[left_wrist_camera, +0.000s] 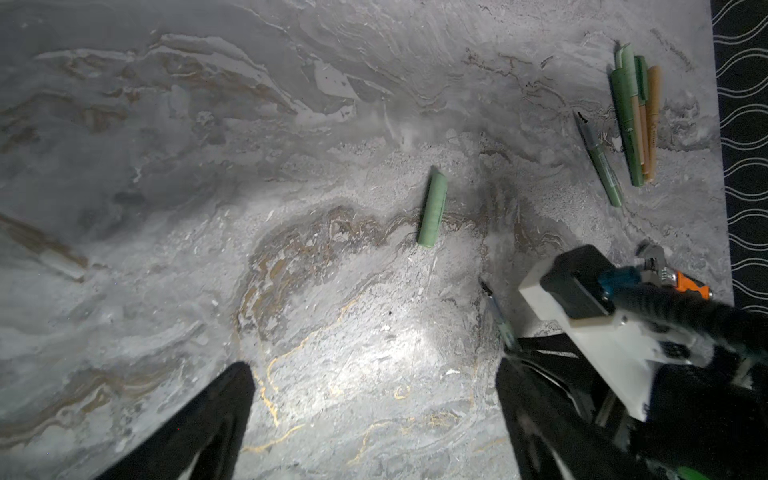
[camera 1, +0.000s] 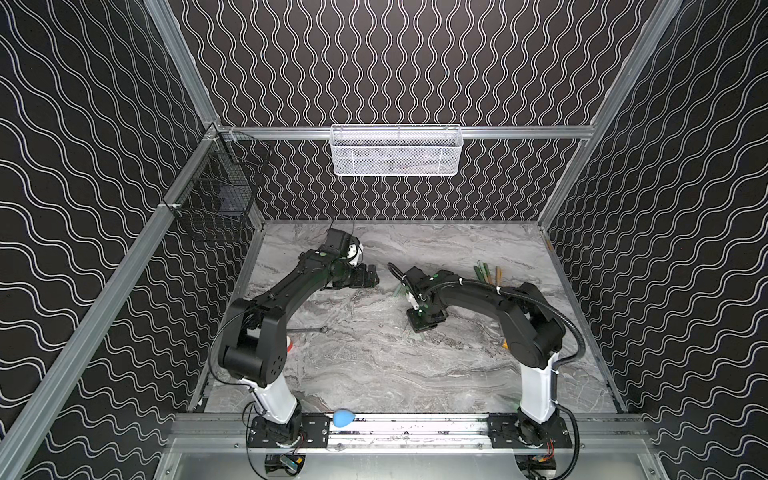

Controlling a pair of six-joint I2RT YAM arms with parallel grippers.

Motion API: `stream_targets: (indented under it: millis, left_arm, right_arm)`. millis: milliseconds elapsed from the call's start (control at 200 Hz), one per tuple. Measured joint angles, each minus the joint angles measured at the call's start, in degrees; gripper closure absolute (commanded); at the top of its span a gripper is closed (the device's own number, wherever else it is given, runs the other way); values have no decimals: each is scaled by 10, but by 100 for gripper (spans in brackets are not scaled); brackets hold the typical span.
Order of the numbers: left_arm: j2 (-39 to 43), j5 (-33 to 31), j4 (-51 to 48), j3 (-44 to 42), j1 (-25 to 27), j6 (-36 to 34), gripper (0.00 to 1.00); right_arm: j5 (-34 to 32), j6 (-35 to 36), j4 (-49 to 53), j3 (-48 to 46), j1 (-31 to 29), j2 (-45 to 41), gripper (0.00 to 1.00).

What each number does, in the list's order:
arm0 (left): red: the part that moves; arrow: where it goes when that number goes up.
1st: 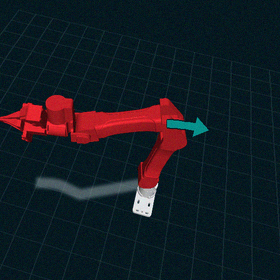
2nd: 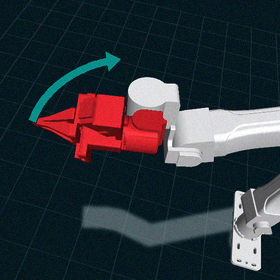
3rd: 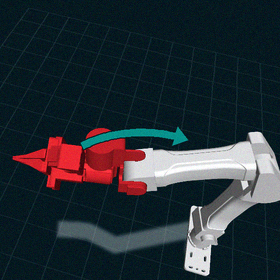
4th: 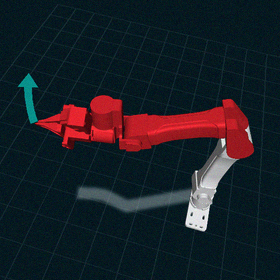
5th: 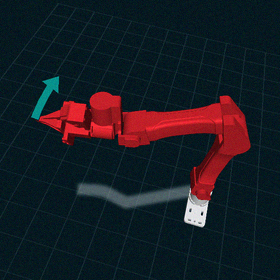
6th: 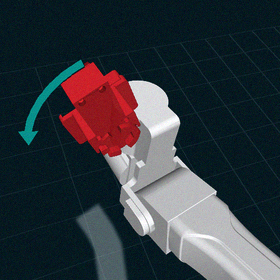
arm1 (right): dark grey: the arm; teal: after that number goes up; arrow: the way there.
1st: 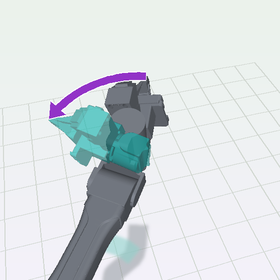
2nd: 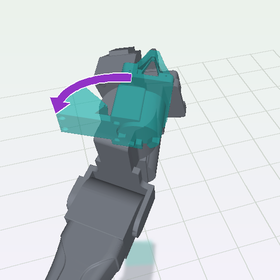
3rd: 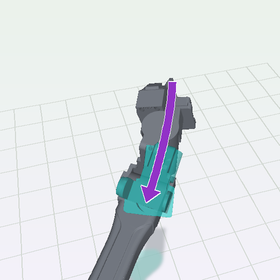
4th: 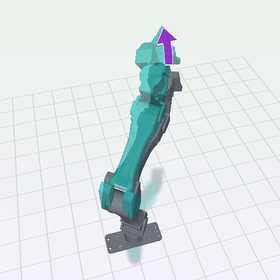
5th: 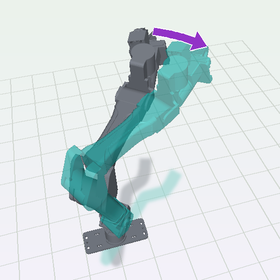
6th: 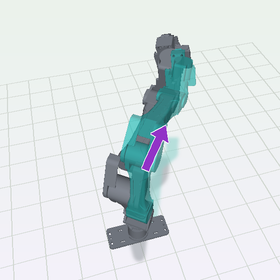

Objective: Insert the pens into the pen caps
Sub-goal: 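Move the open left gripper down around the loose light green cap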

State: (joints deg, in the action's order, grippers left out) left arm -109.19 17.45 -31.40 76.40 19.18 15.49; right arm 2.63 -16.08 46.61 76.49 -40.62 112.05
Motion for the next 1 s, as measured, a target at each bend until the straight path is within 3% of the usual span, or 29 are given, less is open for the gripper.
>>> stream_targets:
  millis: [325, 465, 696, 1001]
  left_arm:
    - [-134, -9, -26, 140, 64, -39, 25]
    - [-189, -20, -42, 193, 80, -50, 40]
    - [-258, -20, -65, 247, 82, -49, 47]
    - [-330, -20, -98, 321, 99, -54, 51]
  right_arm:
    - [16, 42, -48, -107, 6, -193, 95]
    - [30, 67, -65, -137, 6, -259, 95]
    - [54, 95, -84, -169, 6, -344, 95]
    - [58, 115, -89, -181, 9, -361, 95]
